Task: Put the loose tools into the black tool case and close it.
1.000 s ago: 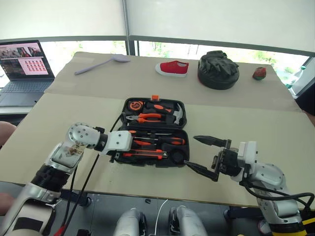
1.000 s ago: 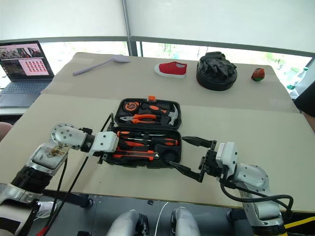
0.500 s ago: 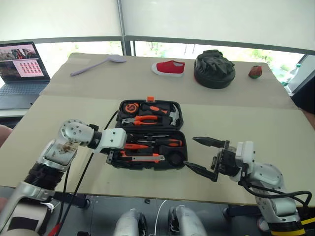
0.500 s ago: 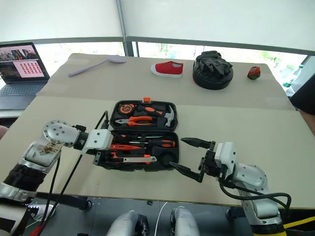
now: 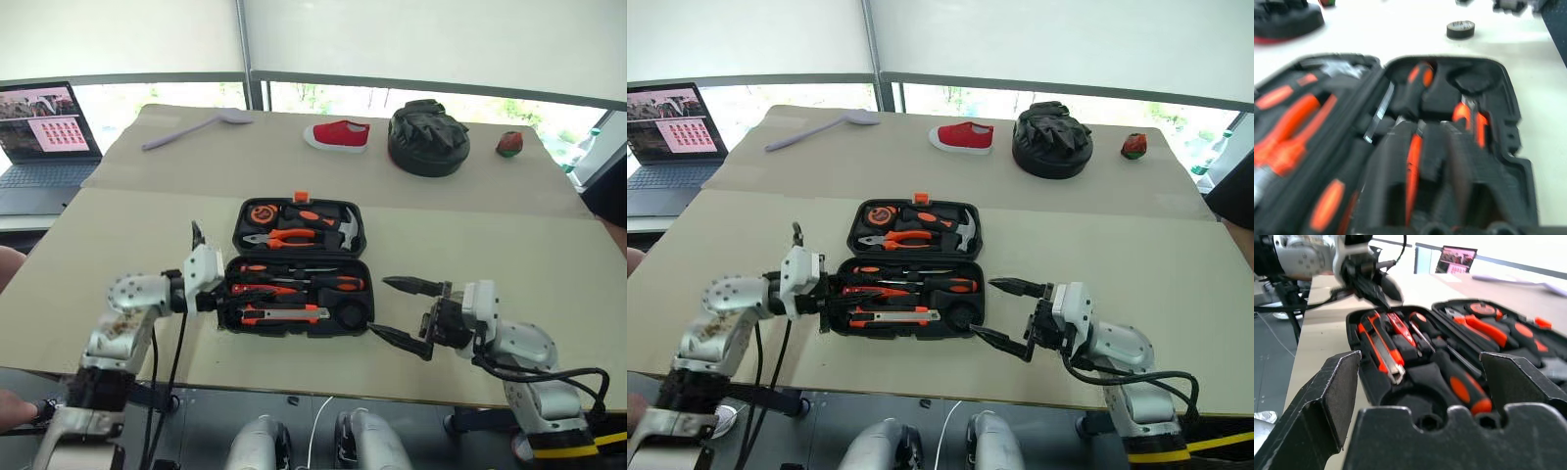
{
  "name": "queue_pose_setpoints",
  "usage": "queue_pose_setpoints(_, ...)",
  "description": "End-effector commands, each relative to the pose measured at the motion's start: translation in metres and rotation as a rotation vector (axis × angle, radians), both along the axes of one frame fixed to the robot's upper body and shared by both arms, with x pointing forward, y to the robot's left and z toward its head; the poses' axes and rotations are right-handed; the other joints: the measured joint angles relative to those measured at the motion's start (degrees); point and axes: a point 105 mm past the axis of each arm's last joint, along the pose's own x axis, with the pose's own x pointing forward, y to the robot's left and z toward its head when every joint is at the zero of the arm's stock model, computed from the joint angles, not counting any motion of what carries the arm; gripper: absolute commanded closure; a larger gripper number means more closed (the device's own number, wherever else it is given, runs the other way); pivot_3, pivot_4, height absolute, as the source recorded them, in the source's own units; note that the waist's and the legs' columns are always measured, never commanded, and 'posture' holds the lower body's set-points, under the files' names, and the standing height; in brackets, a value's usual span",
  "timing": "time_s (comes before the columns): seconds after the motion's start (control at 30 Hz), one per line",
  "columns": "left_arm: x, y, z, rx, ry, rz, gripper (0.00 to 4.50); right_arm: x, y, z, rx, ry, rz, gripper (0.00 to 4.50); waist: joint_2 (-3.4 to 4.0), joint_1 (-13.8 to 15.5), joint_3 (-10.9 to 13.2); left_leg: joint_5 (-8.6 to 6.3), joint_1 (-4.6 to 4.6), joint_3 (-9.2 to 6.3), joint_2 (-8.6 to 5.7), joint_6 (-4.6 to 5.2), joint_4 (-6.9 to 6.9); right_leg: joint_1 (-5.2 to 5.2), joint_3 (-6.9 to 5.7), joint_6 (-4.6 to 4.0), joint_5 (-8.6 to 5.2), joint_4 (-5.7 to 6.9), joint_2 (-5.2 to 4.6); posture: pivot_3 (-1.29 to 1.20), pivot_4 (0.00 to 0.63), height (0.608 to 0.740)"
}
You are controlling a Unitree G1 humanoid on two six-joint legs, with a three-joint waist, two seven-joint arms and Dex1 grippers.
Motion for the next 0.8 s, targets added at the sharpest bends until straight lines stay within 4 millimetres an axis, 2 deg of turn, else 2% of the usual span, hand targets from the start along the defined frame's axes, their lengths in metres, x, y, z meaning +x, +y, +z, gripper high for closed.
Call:
queue_pose_setpoints(0.03,0.004,-0.01,0.001,0.016,-0.029,0.003,4.47,0.0,-0.007,0.011,0.015,-0.034,0.015,0.0,-0.01,0.5,-0.01,0.0,-0.01,-0.02,0.0,0.0,0.0,0.02,-0.04,0.0,0.0,-0.02,0.0,0.0,0.15,0.74)
queue_pose_setpoints(0.33,-0.004,-0.011,-0.028,0.192,0.032,-0.094,4.47,-0.009,0.003,-0.004,0.055,-0.011,-0.01,0.0,0.01,0.52,-0.02,0.0,0.0,-0.03,0.0,0.0,-0.03,0.02,-0.05,-0.02,0.01,-0.03,-0.03,0.0,0.15,0.74)
queue_pose_setpoints(0.47,0.005,-0.011,-0.05,0.259,0.131,0.002,4.47,-0.011,0.002,-0.009,0.067,0.003,-0.046,0.0,0.15,0.55,-0.1,-0.02,0.23,-0.03,0.01,0.03,-0.09,0.24,-0.03,-0.01,0.0,-0.04,-0.06,0.0,0.15,0.74)
queue_pose_setpoints(0.57,0.002,-0.014,-0.061,0.275,0.215,0.029,4.47,-0.013,0.005,-0.009,0.074,0.004,-0.045,0.0,0.4,0.67,-0.25,-0.33,0.67,-0.04,0.01,0.43,-0.18,0.75,-0.04,0.03,-0.03,-0.16,-0.12,0.0,0.15,0.74)
queue_pose_setpoints(0.6,-0.002,-0.015,-0.065,0.287,0.229,0.015,4.47,-0.013,0.006,-0.008,0.075,0.001,-0.045,0.0,0.45,0.69,-0.29,-0.51,0.77,-0.07,0.01,0.24,-0.19,0.85,-0.05,0.04,-0.04,-0.18,-0.16,0.0,0.15,0.74)
queue_pose_setpoints(0.73,-0.008,-0.013,-0.067,0.293,0.221,-0.008,4.47,-0.01,0.001,-0.005,0.068,-0.012,-0.067,0.0,0.88,0.62,-0.61,-0.65,0.92,-0.09,0.0,0.19,-0.19,0.99,-0.04,0.05,-0.04,-0.28,-0.22,0.0,0.15,0.74)
queue_pose_setpoints(0.8,-0.005,-0.011,-0.06,0.254,0.167,0.002,4.47,-0.01,-0.004,-0.005,0.06,-0.017,-0.089,0.0,0.91,0.59,-0.64,-0.65,0.92,-0.09,0.0,0.18,-0.23,0.98,-0.03,0.05,-0.04,-0.29,-0.21,0.0,0.15,0.74)
